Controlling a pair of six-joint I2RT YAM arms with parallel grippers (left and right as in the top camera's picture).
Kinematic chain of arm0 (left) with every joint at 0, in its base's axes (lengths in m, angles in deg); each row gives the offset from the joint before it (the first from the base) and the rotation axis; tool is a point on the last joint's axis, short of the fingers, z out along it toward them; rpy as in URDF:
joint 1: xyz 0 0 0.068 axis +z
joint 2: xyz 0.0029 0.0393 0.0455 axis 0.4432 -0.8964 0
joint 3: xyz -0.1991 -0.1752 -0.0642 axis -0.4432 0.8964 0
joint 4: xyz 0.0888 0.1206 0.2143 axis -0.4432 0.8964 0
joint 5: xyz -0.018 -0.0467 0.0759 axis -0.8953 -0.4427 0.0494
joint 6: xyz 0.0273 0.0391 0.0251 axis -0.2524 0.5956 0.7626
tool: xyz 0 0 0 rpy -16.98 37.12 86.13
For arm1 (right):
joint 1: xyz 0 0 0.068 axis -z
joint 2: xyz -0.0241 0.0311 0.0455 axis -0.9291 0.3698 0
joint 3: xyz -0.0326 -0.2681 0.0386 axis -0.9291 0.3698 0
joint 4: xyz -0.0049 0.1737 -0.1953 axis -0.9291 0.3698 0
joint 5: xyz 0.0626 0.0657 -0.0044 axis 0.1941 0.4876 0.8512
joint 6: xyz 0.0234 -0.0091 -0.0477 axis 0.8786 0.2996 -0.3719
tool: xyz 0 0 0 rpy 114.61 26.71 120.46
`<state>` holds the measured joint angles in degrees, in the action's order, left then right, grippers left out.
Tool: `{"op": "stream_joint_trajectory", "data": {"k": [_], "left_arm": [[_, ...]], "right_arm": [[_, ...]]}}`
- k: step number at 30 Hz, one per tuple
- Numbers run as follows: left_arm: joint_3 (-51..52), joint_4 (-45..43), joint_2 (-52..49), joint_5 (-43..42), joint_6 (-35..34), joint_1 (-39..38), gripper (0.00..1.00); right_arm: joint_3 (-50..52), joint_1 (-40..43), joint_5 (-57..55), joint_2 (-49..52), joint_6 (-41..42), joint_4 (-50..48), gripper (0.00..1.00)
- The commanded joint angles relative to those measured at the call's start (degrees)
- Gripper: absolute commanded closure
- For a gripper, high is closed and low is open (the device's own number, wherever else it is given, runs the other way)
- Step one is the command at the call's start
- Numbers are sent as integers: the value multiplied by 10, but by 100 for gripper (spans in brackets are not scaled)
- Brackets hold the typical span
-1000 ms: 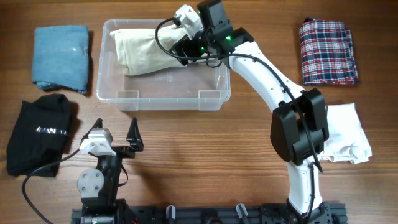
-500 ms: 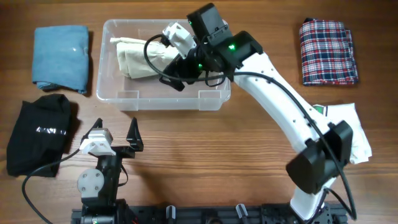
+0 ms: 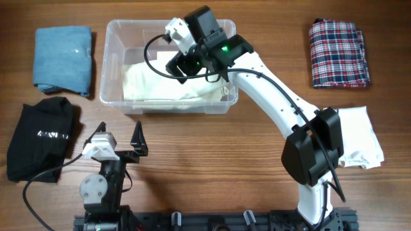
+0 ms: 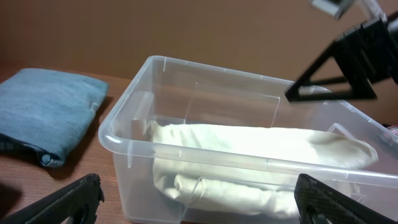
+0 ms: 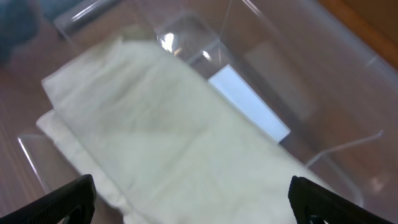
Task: Pack container
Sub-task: 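Press and flatten the cream cloth inside the bin with the right gripper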
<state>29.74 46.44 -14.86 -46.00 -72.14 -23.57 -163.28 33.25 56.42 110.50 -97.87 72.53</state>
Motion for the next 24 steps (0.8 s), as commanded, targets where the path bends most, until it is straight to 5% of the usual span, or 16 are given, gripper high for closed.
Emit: {"op": "stream_joint_trajectory", "data": {"k": [1, 7, 12, 19, 24], "left_arm": [[3, 3, 4, 5, -3, 3, 0], [3, 3, 4, 5, -3, 3, 0], [3, 3, 4, 5, -3, 3, 0], [3, 3, 4, 5, -3, 3, 0], [3, 3, 4, 5, -3, 3, 0]], "right_arm": [[-2, 2, 35, 5, 30, 43, 0], [-16, 0, 86, 3, 30, 110, 0], [-20, -7, 234, 2, 49, 66, 2], [-20, -89, 70, 21, 148, -14, 43], [-20, -99, 60, 86, 150, -83, 54]]}}
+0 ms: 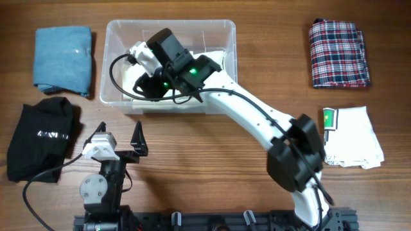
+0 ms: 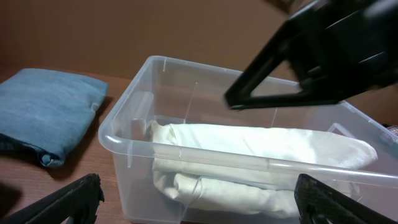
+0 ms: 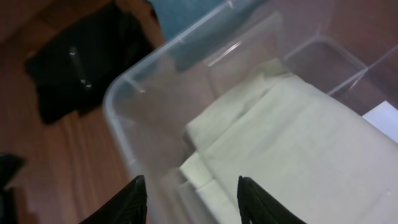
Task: Pack container
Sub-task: 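Press and flatten the cream cloth inside the bin with the right gripper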
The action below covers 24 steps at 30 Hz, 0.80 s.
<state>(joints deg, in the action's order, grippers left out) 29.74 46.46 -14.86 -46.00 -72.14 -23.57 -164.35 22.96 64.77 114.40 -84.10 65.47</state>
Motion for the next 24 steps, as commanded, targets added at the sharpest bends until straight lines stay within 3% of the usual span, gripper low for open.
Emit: {"op": "stream_joint_trajectory", "data": {"k": [1, 9, 11, 13, 15, 24], "left_arm": [[3, 3, 4, 5, -3, 3, 0], [3, 3, 4, 5, -3, 3, 0], [3, 3, 4, 5, -3, 3, 0], [3, 3, 4, 5, -3, 3, 0], [3, 3, 4, 5, -3, 3, 0], [3, 3, 4, 5, -3, 3, 0]], "right_arm": [[-9, 3, -23, 65, 12, -20, 54], [-9, 2, -26, 111, 10, -48, 45], [-9, 2, -87, 111, 26, -52, 44], [-9, 2, -130, 111, 48, -52, 49], [-9, 2, -162, 113, 76, -54, 61], [-21, 2, -174, 151, 85, -62, 62]]}}
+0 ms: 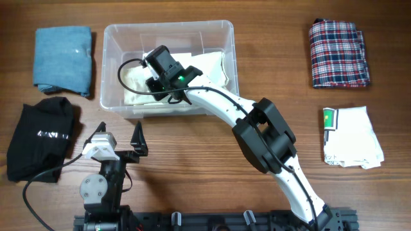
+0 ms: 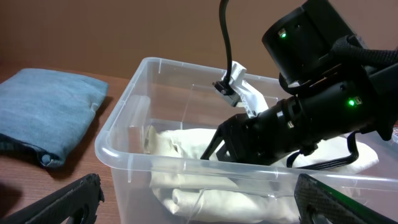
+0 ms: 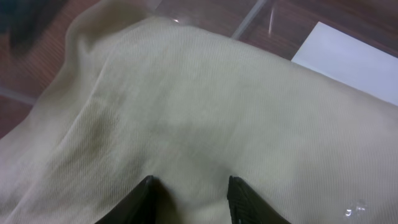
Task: Pack container
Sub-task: 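Press and flatten the cream cloth inside the bin with the right gripper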
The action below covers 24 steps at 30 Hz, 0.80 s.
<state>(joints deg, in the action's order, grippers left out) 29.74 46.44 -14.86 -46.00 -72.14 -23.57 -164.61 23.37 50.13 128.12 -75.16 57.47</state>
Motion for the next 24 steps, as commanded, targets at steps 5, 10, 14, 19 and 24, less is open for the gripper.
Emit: {"op": "stream_joint_trajectory", "data": {"k": [5, 10, 14, 19, 24], "left_arm": [[3, 3, 4, 5, -3, 3, 0], [3, 3, 4, 5, -3, 3, 0], [3, 3, 4, 5, -3, 3, 0], [3, 3, 4, 5, -3, 3, 0], [3, 3, 4, 5, -3, 3, 0]], "right_arm": [[-180, 11, -167, -54, -17, 269, 75], [-290, 94, -5, -57, -13, 462, 94], [-279, 142, 12, -43, -22, 506, 96], [-277, 127, 10, -17, -55, 565, 96], [-276, 118, 6, 19, -80, 584, 96]]}}
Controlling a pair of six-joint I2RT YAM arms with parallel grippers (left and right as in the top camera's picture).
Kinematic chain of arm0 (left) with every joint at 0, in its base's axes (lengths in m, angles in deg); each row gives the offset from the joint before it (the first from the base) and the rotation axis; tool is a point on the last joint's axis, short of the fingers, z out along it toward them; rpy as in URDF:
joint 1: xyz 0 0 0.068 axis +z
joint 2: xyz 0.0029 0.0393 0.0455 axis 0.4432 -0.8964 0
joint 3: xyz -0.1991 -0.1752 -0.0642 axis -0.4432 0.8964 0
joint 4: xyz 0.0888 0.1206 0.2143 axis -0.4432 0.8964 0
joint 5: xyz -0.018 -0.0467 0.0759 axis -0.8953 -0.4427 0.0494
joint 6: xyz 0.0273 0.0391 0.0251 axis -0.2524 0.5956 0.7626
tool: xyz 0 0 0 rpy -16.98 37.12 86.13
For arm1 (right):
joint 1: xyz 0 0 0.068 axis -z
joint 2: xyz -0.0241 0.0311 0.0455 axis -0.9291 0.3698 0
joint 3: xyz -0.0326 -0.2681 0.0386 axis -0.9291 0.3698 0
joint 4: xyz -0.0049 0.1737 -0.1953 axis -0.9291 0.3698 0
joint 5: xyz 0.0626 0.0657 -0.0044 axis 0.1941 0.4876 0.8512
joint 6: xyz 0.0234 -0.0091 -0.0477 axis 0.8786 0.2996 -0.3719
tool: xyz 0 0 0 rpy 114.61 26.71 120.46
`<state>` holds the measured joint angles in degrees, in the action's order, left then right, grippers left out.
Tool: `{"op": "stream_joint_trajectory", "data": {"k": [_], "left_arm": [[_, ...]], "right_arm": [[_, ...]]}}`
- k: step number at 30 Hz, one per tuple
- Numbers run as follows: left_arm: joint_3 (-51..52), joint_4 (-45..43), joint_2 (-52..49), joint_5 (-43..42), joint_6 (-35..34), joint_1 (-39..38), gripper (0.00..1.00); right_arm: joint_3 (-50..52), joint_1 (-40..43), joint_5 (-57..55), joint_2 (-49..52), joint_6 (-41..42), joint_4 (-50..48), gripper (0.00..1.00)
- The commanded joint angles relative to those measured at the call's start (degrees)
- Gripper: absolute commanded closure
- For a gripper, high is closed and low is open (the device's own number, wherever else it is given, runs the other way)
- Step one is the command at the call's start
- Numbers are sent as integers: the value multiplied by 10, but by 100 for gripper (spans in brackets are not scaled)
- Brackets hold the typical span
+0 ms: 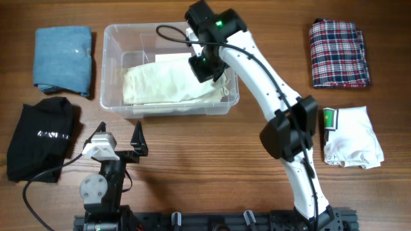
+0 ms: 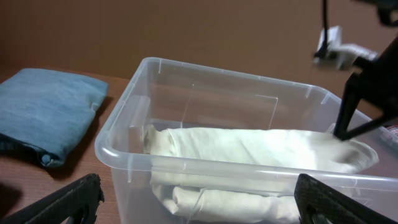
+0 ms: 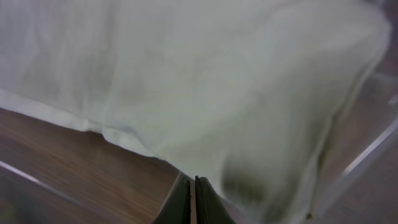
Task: Pack container
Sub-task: 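Press and flatten the cream cloth inside the bin with the right gripper, then move the right gripper to the plaid shirt and grasp it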
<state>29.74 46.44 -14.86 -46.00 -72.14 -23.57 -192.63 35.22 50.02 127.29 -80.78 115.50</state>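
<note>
A clear plastic container [image 1: 113, 64] stands at the back left of the table, with a folded cream cloth [image 1: 160, 85] lying inside. My right gripper [image 1: 205, 68] is down in the container's right end, over that end of the cloth. In the right wrist view its fingers [image 3: 184, 202] are pressed together, shut with nothing between them, just above the cream cloth [image 3: 205, 81]. My left gripper [image 1: 122, 149] rests near the front edge, open and wide, facing the container [image 2: 118, 143]. In the left wrist view the right gripper [image 2: 364, 109] shows dark at the right.
A folded blue cloth [image 1: 63, 59] lies left of the container, with a black garment [image 1: 42, 138] in front of it. A plaid shirt [image 1: 339, 53] lies at the back right. A folded white shirt [image 1: 352, 136] lies in front of the plaid one.
My right gripper has moved from the left-middle of the cloth to the container's right end, and its fingers have gone from slightly apart to shut. The left arm has not moved.
My right gripper was open wide above the container's back right. Then it hung over the left part with narrower jaws. Then it was down on the cloth's left-middle. Now it is shut at the cloth's right end. The cloth stayed inside throughout.
</note>
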Motion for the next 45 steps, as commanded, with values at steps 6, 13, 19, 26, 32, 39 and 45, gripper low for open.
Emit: {"op": "stream_joint_trajectory", "data": {"k": [6, 13, 19, 26, 32, 39, 45], "left_arm": [[3, 3, 4, 5, -3, 3, 0], [3, 3, 4, 5, -3, 3, 0], [3, 3, 4, 5, -3, 3, 0], [3, 3, 4, 5, -3, 3, 0], [3, 3, 4, 5, -3, 3, 0], [3, 3, 4, 5, -3, 3, 0], [3, 3, 4, 5, -3, 3, 0]], "right_arm": [[21, -1, -28, 48, -50, -9, 96], [150, -1, -57, 48, -68, -127, 96], [180, -2, -84, 46, -68, -151, 96], [69, 0, -82, -41, -66, -116, 50], [25, 75, -81, -153, -20, -133, 27], [41, 353, 92, -167, 14, -154, 10], [48, 551, 172, -148, 22, -158, 6]]}}
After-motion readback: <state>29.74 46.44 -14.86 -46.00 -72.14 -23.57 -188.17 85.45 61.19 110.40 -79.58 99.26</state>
